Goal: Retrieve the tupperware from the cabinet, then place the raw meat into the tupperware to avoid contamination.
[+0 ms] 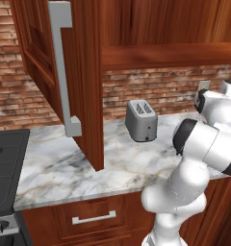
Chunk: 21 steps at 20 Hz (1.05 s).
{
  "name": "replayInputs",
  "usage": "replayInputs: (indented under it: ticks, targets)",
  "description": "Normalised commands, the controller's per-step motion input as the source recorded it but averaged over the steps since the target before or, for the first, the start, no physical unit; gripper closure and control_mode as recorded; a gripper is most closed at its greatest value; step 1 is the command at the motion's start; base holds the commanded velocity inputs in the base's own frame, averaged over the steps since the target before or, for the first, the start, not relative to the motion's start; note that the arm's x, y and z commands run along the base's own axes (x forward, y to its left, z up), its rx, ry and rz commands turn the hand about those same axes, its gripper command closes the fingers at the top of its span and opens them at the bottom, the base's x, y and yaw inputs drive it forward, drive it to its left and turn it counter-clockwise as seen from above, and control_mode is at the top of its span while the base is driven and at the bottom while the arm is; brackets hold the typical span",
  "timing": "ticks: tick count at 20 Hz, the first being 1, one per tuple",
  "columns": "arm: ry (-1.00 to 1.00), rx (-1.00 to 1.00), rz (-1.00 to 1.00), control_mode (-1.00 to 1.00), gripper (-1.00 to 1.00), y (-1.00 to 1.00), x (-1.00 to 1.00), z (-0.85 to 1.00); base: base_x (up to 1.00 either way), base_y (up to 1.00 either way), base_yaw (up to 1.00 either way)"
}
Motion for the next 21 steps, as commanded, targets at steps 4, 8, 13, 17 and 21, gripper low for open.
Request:
replayInputs:
  ticks: [4, 8, 13, 17, 21]
  targets:
    - [-0.33, -0.15, 0.0, -1.0, -1.0, 0.33, -0.58, 0.54, 0.0, 0.0, 0.0]
    - [-0.32, -0.13, 0.0, -1.0, -1.0, 0.25, -0.52, 0.6, 0.0, 0.0, 0.0]
    - [-0.35, -0.08, 0.0, -1.0, -1.0, 0.1, -0.54, 0.56, 0.0, 0.0, 0.0]
    - [-0.37, -0.04, 0.0, -1.0, -1.0, 0.0, -0.57, 0.57, 0.0, 0.0, 0.0]
    - [-0.38, 0.0, 0.0, -1.0, -1.0, -0.04, -0.6, 0.56, 0.0, 0.0, 0.0]
